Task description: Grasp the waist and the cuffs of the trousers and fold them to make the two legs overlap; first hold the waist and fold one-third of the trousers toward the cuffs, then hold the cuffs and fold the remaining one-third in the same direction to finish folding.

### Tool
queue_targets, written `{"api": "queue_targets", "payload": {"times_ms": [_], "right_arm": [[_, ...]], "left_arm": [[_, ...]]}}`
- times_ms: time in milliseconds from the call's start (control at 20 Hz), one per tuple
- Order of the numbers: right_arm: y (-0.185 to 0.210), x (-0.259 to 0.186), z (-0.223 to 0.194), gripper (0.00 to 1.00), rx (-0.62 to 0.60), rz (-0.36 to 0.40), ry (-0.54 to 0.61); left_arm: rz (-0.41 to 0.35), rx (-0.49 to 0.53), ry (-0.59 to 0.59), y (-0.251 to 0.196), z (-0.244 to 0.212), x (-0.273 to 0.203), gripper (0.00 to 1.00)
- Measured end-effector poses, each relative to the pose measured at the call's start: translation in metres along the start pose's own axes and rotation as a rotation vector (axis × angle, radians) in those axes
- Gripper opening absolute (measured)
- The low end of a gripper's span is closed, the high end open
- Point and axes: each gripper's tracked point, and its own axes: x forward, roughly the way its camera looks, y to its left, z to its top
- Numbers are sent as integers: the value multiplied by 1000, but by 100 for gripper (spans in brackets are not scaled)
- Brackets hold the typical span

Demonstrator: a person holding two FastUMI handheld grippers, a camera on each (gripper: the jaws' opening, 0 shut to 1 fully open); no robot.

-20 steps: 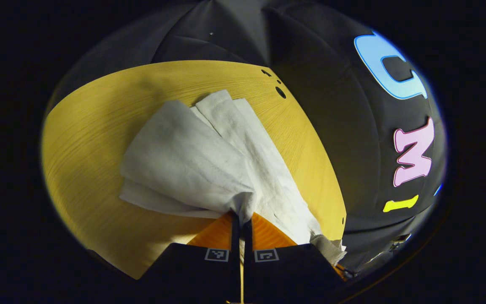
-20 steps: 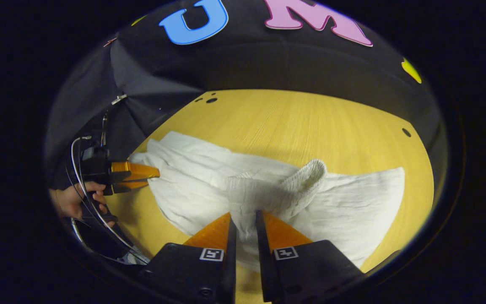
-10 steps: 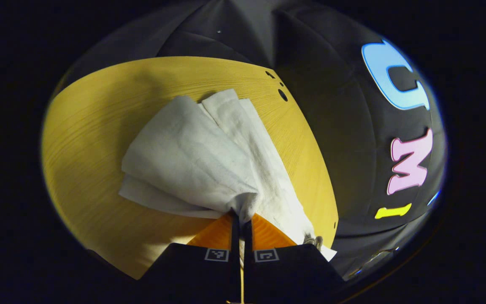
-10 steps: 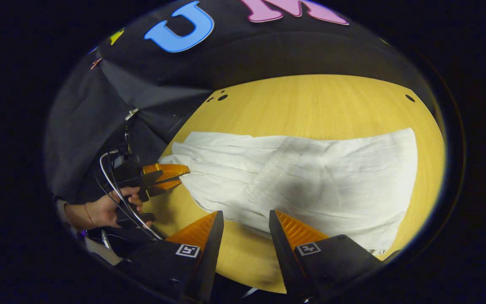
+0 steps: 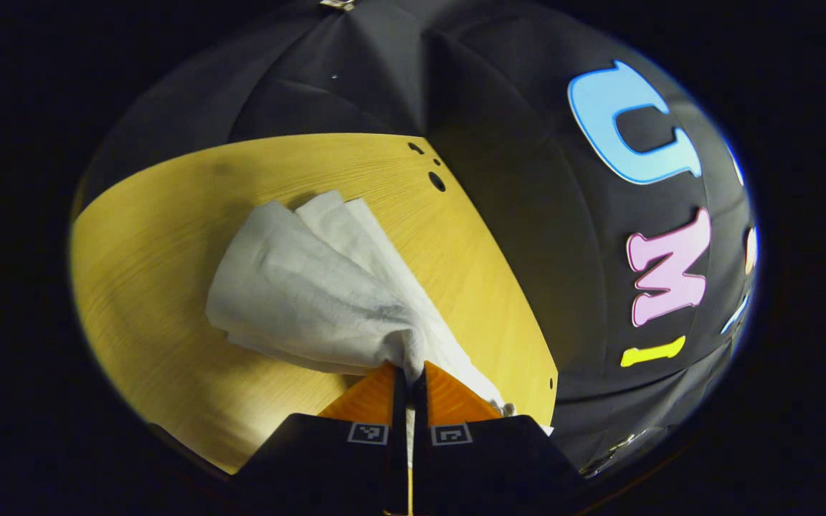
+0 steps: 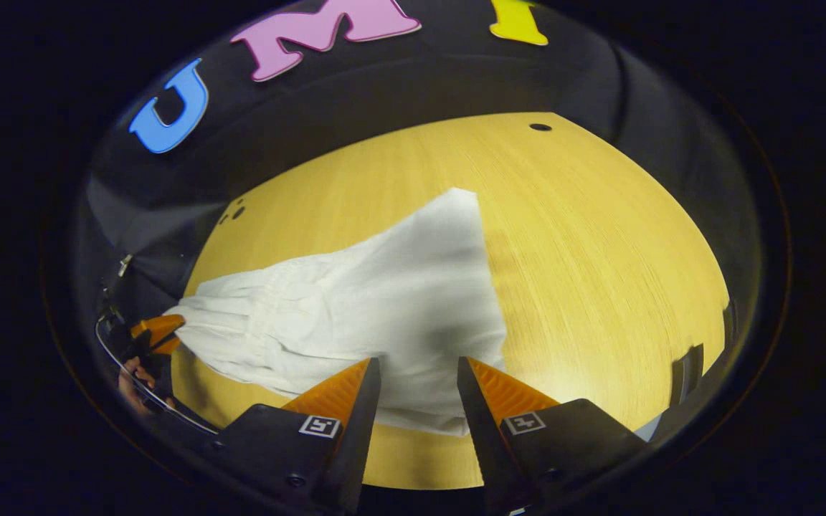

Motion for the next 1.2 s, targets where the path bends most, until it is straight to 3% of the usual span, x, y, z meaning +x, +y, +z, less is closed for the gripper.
{"api": "queue_targets", "payload": {"times_ms": [50,100,150,450,500,550,600,700,750,800,850,1200], "right_arm": [[14,6,-16,68,2,-7,26],[13,5,-17,77,-1,-6,37],[10,9,-19,68,-11,-8,43],[11,12,-21,68,-75,8,56],[11,11,-21,59,-66,14,59],[11,11,-21,59,-59,18,60],[11,12,-21,68,-56,23,62],[11,11,-22,68,-62,31,63],[12,11,-22,59,-66,36,64],[11,12,-23,59,-71,39,66],[11,11,-23,68,-72,43,68],[12,9,-23,69,-9,102,77]], "left_arm": [[3,34,-14,-6,2,-3,8],[-1,76,-30,-15,6,-7,7],[-8,127,-42,-26,6,-10,7],[-131,386,-66,-120,-18,-23,7],[-149,412,-60,-133,-25,-23,7],[-173,434,-49,-147,-34,-23,7],[-194,454,-34,-159,-45,-22,7],[-230,492,5,-179,-69,-21,7],[-246,506,25,-187,-83,-20,7],[-261,516,47,-195,-96,-18,7],[-276,526,73,-204,-111,-16,7],[-297,593,228,-219,-197,7,7]]}}
